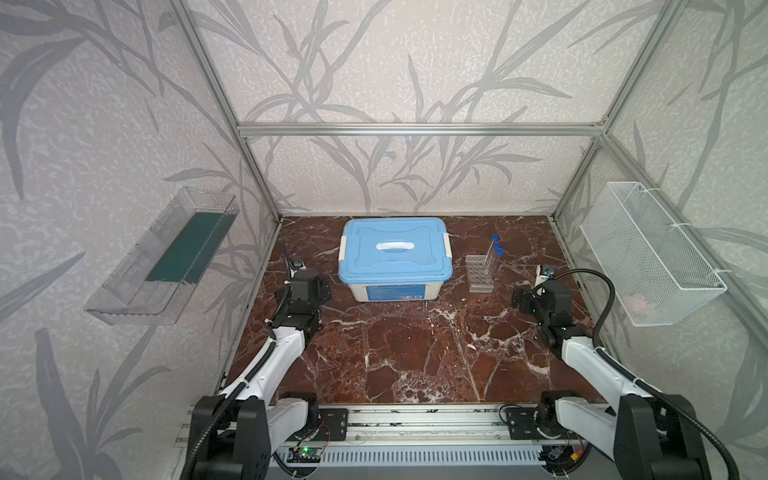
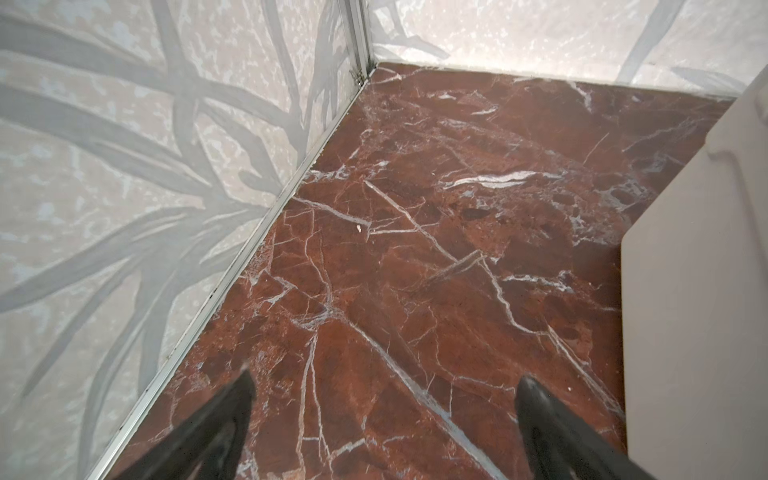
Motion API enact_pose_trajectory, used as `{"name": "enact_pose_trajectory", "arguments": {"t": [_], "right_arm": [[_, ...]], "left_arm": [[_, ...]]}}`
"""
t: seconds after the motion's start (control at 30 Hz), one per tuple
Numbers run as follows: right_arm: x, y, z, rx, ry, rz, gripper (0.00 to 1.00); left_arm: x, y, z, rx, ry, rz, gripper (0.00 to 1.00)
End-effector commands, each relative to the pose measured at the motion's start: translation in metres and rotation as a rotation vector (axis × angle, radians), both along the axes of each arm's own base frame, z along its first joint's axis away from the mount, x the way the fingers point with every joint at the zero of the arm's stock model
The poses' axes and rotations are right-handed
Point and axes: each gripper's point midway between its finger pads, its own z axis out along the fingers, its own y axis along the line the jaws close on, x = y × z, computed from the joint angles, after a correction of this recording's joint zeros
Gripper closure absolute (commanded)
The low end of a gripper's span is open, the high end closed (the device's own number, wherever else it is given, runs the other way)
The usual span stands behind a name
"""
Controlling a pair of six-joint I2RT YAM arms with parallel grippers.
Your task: Organize the chemistry lab equipment
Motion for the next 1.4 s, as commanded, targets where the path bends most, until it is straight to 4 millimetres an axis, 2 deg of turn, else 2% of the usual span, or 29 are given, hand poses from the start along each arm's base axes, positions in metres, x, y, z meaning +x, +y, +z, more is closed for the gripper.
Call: {"name": "enact_pose_trajectory", "arguments": {"t": [0.0, 0.13, 0.33, 0.5, 0.63, 0.73, 0.83, 1.27, 1.37], "right_arm": [[0.023, 0.008, 0.027, -0.014, -0.181, 0.063, 0.01], [0.033, 0.019, 0.013, -0.006, -0.201, 0.127, 0.01], [0.043, 0.027, -0.001, 0.014, -0.213, 0.167, 0.01], [0.050, 0.041, -0.008, 0.005, -0.181, 0.245, 0.01], [0.053, 0.043, -0.016, -0.003, -0.219, 0.248, 0.01], [0.055, 0.043, -0.017, -0.004, -0.200, 0.244, 0.00], [0.057, 0.048, -0.020, -0.037, -0.144, 0.247, 0.01], [0.059, 0.052, -0.020, -0.064, -0.136, 0.255, 0.01], [0.060, 0.062, -0.021, -0.052, -0.128, 0.313, 0.01]], "left_arm": [[0.021, -0.009, 0.019, 0.013, -0.193, -0.079, 0.01], [0.034, -0.015, 0.001, 0.016, -0.159, -0.116, 0.01], [0.040, -0.010, -0.020, -0.010, -0.184, -0.125, 0.01], [0.051, -0.012, -0.025, 0.010, -0.183, -0.156, 0.01], [0.058, -0.014, -0.045, 0.008, -0.172, -0.174, 0.01], [0.054, -0.010, -0.048, -0.001, -0.189, -0.158, 0.01], [0.058, -0.015, -0.048, -0.014, -0.186, -0.202, 0.01], [0.058, -0.015, -0.049, -0.019, -0.183, -0.203, 0.01], [0.058, -0.015, -0.049, -0.020, -0.183, -0.203, 0.01]]}}
